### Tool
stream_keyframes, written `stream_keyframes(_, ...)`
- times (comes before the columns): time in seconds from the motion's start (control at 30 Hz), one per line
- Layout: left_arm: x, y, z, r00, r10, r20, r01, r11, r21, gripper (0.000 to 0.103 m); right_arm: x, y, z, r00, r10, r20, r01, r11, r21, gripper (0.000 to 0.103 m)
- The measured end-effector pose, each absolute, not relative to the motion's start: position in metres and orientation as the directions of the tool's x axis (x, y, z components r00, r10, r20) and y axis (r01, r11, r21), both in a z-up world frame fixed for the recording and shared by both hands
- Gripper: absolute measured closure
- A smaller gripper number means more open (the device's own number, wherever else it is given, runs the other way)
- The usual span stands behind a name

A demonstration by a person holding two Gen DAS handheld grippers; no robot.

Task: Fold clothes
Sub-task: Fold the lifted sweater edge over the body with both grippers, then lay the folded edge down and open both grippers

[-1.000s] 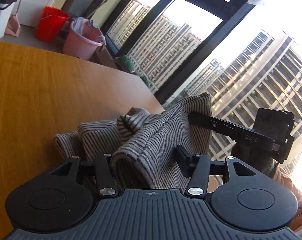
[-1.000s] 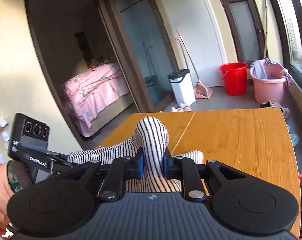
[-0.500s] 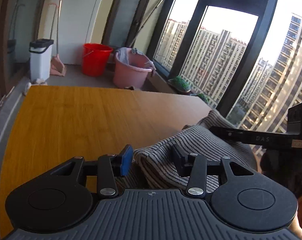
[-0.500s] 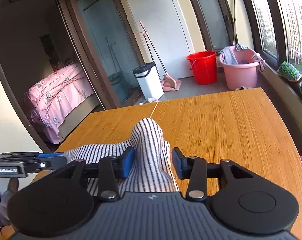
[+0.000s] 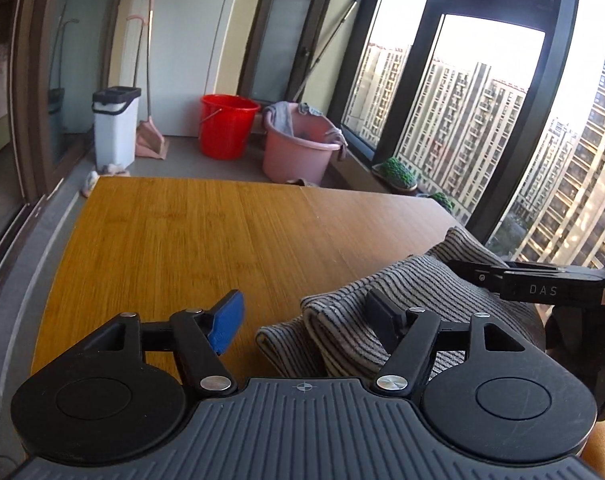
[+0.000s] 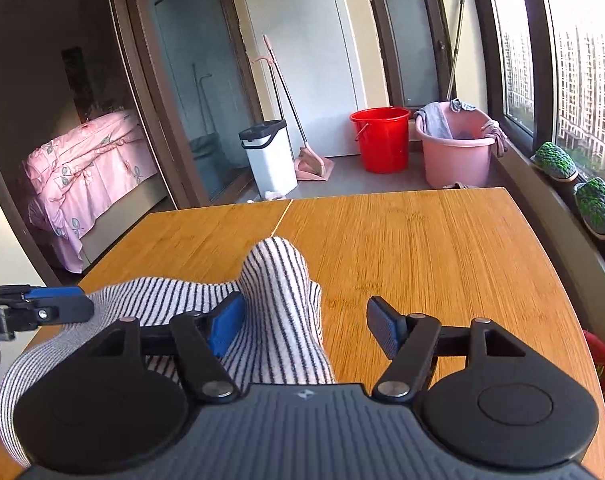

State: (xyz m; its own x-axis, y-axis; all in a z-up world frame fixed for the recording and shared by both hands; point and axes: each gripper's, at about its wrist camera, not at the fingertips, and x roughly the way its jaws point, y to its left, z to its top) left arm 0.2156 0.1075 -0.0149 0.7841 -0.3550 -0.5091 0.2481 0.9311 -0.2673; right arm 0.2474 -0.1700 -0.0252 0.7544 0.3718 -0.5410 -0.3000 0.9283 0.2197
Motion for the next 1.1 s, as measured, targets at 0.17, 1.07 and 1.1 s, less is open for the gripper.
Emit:
stream_keyframes(0.17, 0.183, 0.115, 0.021, 0.805, -0.459, -0.376, 0.336, 0.875, -0.348, 0.025, 0.246, -0.163, -0.024, 0.76, 0.354, -0.546, -0.299, 0.935, 0.189, 0.034)
stream_keyframes(1.07, 0.192, 0.129, -0.042, 0.776, -0.42, -0.471, 0.118, 0.829, -0.546, 0.017, 0.224, -0.118, 0.0, 0.72, 0.415, -0.556, -0.464, 0.884, 0.06, 0.063)
stream_keyframes(1.1, 0.189, 0.131, -0.035, 0.789, -0.417, -0.451, 0.125, 0.828, -0.547, 0.017, 0.225, -0.118, 0.001, 0.717, 0.415, -0.561, -0.466, 0.883, 0.057, 0.063)
